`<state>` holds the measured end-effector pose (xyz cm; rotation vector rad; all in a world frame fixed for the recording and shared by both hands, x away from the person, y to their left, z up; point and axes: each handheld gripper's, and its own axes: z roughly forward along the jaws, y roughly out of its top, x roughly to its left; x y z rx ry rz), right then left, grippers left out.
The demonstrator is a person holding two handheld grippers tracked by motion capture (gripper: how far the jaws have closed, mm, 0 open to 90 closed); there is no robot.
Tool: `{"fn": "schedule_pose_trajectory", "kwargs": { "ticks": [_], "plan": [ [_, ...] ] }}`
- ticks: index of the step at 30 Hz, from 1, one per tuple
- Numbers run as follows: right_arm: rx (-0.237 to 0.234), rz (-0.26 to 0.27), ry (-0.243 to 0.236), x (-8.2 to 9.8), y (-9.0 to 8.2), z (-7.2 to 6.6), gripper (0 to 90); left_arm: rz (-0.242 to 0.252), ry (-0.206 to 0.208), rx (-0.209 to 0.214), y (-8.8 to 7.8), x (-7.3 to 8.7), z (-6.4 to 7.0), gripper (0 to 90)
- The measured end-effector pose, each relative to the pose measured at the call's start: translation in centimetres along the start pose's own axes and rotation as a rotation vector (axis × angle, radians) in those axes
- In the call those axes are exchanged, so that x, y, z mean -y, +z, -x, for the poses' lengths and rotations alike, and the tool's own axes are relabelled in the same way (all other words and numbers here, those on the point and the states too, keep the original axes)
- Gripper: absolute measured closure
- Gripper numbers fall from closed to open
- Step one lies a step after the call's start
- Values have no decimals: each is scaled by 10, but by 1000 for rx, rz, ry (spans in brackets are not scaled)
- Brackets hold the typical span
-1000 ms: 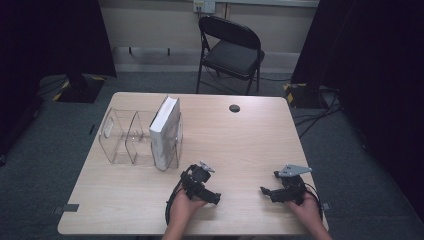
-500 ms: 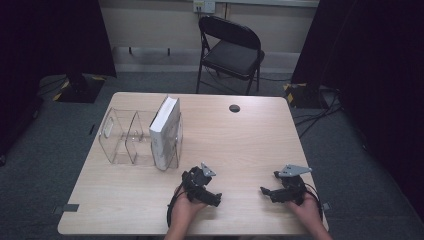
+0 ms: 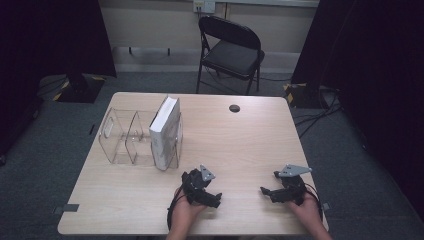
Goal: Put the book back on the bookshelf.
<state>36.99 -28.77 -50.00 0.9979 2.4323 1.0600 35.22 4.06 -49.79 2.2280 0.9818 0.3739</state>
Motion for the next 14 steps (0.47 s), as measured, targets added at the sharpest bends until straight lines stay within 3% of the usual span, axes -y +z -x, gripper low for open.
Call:
{"fn": "schedule_pose_trajectory", "kwargs": {
  "ticks": [14],
  "plan": [
    [0, 0, 0, 0, 0, 0, 136, 46, 10, 1, 0, 6, -1, 0]
  ]
}}
